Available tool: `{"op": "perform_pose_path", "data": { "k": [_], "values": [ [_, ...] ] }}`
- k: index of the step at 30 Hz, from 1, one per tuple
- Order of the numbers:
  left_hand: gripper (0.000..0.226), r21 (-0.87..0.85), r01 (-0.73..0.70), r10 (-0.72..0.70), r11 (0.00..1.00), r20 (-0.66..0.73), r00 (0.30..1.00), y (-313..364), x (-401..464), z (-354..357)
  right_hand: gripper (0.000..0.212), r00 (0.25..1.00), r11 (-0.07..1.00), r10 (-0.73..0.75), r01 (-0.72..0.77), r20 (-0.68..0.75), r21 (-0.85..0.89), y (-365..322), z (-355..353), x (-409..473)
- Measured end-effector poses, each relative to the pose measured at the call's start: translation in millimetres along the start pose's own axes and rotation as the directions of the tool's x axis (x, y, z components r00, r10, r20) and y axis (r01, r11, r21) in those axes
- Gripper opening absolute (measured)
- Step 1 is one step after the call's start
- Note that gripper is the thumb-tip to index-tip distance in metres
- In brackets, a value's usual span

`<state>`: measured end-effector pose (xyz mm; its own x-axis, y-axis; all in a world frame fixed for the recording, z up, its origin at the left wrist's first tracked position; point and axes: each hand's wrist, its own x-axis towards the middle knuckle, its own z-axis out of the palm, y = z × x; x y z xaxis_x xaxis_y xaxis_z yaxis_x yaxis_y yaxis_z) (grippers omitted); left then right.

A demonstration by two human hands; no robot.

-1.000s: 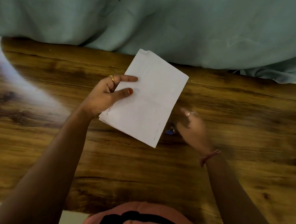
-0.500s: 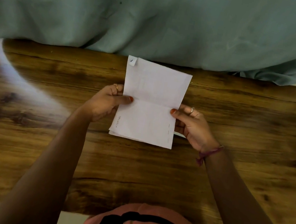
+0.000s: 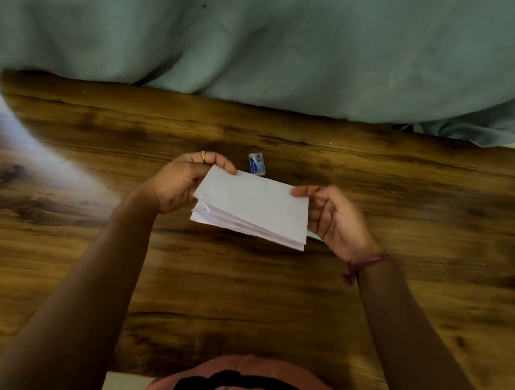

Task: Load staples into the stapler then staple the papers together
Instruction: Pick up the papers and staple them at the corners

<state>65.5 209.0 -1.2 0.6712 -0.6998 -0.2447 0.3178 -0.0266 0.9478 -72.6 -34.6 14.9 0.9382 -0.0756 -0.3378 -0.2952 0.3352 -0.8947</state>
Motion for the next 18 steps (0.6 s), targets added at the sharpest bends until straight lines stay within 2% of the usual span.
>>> {"op": "perform_pose_path", "data": {
  "k": [3, 7, 8, 10, 12, 14, 16, 18],
  "values": [
    [0.047, 0.011, 0.02, -0.02, 1.0, -0.011, 1.0, 2, 0, 0, 0.013, 1.0, 0.997, -0.009, 0.007, -0.024, -0.079, 0, -1, 2],
    [0.04, -0.064, 0.032, -0.034, 0.997, -0.034, 0.999, 3, -2, 1, 0.022, 1.0, 0.993, -0.013, 0.01, -0.024, -0.117, 2, 0, 3],
    [0.036, -0.118, 0.014, -0.021, 0.993, -0.057, 0.998, 2, -2, 2, 0.025, 0.999, 0.994, -0.022, 0.019, -0.031, -0.108, 2, 1, 3],
    [0.032, -0.342, -0.048, 0.011, 0.938, -0.111, 0.994, -1, -3, 6, 0.029, 0.996, 0.996, -0.059, 0.054, -0.062, -0.071, 0, 3, 4],
    [0.045, -0.567, -0.104, 0.005, 0.817, -0.175, 0.985, -8, -6, 19, 0.033, 0.986, 0.994, -0.106, 0.105, -0.128, -0.016, -1, 6, 5],
    [0.066, -0.639, -0.146, -0.052, 0.755, -0.28, 0.959, -20, -9, 40, 0.036, 0.963, 0.987, -0.143, 0.156, -0.226, 0.039, 0, 10, 6],
    [0.076, -0.658, -0.142, -0.104, 0.74, -0.32, 0.942, -30, -13, 69, 0.039, 0.935, 0.977, -0.149, 0.189, -0.323, 0.095, 2, 16, 7],
    [0.076, -0.634, -0.098, -0.128, 0.767, -0.301, 0.945, -33, -16, 96, 0.039, 0.905, 0.971, -0.155, 0.214, -0.397, 0.11, 6, 23, 7]
  ]
}}
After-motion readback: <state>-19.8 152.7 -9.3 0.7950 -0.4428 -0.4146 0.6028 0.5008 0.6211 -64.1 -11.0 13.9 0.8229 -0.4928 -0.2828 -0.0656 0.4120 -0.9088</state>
